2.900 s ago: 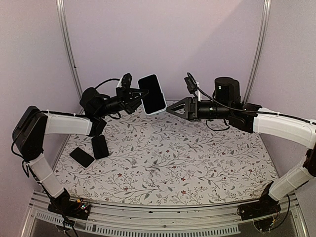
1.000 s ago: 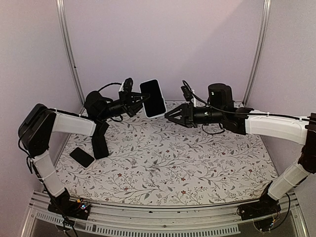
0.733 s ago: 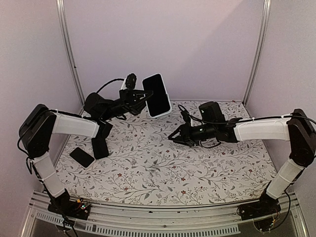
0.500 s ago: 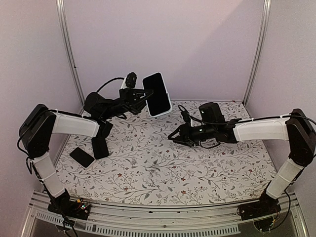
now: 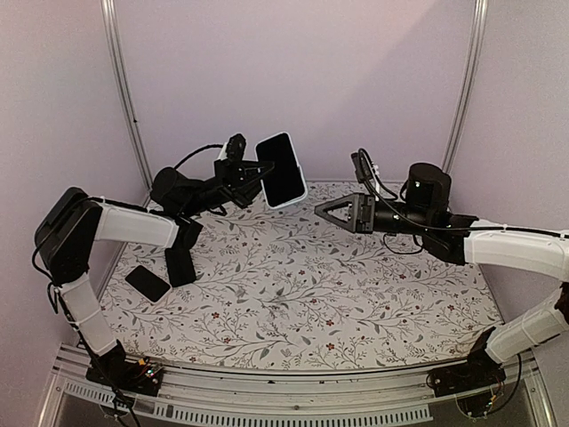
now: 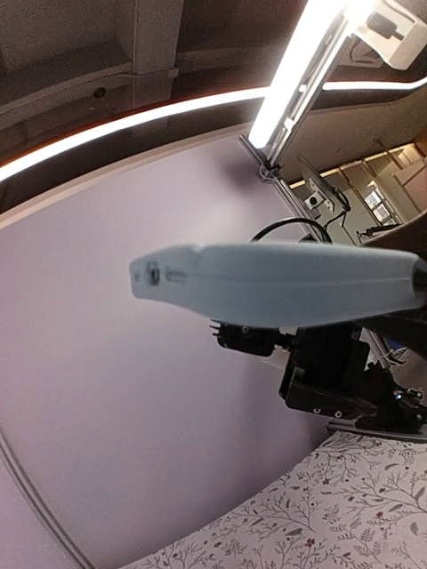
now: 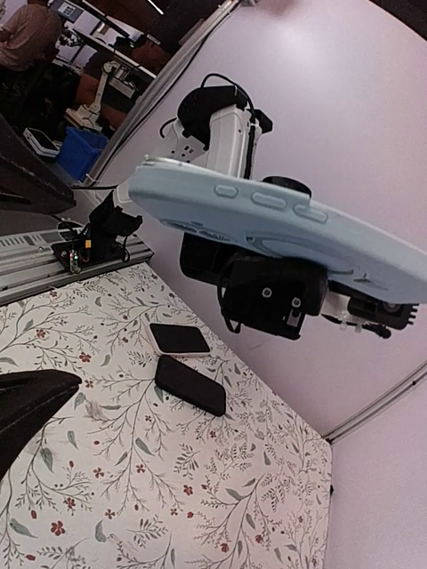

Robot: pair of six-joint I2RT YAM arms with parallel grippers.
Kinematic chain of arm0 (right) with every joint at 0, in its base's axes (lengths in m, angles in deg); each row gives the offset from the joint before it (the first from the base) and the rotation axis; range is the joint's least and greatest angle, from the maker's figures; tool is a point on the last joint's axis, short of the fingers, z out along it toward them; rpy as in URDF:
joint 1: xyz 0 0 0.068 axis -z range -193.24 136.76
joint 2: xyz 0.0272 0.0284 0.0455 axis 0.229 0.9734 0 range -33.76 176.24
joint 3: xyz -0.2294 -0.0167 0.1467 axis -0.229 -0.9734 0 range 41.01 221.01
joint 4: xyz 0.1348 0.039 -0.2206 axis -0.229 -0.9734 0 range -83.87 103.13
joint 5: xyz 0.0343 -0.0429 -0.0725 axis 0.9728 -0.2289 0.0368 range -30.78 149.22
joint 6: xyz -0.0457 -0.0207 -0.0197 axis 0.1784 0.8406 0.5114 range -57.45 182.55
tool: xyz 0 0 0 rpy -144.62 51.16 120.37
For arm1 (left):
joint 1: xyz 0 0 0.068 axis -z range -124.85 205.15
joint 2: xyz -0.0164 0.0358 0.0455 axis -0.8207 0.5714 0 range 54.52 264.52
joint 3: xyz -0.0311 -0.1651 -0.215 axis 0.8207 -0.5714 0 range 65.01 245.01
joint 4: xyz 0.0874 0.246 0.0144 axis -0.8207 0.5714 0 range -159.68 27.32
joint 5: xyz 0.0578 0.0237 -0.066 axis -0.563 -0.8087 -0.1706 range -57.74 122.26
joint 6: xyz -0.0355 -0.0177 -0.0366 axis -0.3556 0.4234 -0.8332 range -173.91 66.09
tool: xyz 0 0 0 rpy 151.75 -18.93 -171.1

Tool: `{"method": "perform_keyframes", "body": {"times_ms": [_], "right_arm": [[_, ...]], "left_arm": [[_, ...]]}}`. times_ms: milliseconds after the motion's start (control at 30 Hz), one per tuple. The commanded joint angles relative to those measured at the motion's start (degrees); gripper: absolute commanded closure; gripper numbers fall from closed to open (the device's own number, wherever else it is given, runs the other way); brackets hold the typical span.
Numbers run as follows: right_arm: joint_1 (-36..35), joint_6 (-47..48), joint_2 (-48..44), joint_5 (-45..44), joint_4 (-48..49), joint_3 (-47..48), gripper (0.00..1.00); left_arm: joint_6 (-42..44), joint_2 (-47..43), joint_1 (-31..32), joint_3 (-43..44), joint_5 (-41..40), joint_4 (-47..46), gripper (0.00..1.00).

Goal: Take the phone out of the phone case
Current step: Remove the bottom right corner of the phone case from the phone.

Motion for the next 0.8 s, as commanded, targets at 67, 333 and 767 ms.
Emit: {"method": "perform_keyframes", "body": {"times_ms": [67, 333, 767], "right_arm": [[0.25, 2.21, -2.02, 6.65, 10.95, -1.54, 0.38], [-0.29, 1.78, 0.74, 7.46, 13.67, 2.92, 0.38], [-2.03, 1.76, 5.69, 8.93, 14.39, 7.62, 0.47]], "left_arm": [[-2.70, 0.17, -0.22, 0.82, -1.74, -5.12, 1.00], [-4.24, 0.86, 0.68, 1.66, -1.92, -5.97, 1.00], [-7.19, 2.35, 1.73, 2.69, -3.13, -9.18, 1.00]]}}
